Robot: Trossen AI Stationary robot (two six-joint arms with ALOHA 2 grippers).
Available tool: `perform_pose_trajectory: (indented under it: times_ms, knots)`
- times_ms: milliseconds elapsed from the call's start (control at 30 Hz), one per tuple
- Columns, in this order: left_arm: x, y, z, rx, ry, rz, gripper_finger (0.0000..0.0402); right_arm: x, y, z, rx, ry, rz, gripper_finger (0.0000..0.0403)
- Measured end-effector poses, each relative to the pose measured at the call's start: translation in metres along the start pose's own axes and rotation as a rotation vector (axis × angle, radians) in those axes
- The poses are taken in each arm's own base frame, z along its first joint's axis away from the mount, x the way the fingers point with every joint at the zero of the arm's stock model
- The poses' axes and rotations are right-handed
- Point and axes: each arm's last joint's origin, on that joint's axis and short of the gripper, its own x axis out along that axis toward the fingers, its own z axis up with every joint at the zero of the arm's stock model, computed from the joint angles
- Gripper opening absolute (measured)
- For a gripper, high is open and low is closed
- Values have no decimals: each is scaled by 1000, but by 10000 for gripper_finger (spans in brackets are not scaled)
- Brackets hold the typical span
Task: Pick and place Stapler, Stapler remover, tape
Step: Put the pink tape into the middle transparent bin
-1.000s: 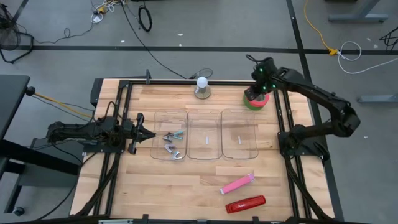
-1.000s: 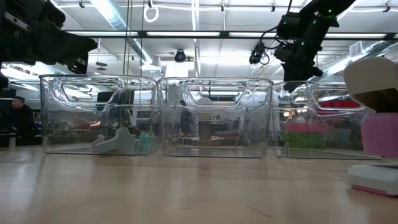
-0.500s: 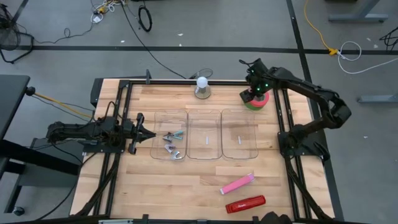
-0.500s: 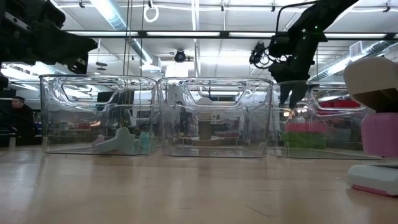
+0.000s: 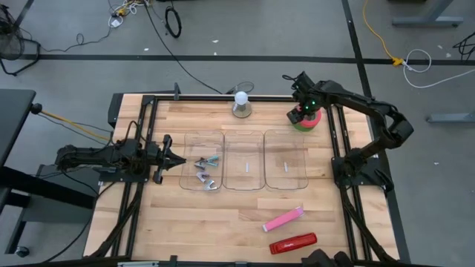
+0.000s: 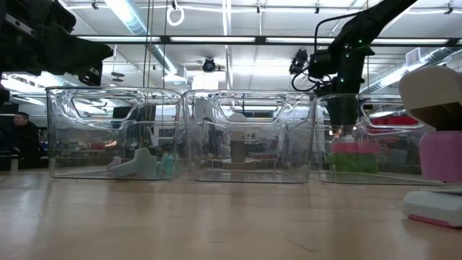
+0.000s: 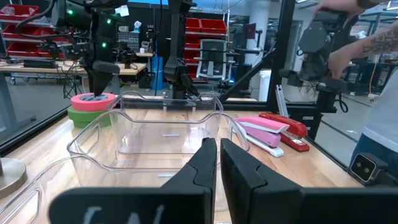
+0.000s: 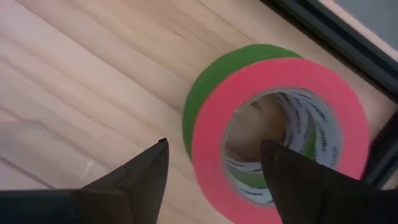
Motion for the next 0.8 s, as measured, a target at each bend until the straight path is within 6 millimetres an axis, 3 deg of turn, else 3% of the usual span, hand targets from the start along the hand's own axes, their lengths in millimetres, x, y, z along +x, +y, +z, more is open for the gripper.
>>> perform_pose_trajectory:
  times_ms: [800]
  knots:
    - [0, 0, 0, 0, 0, 0, 25, 37, -2, 6, -8, 129, -20, 254]
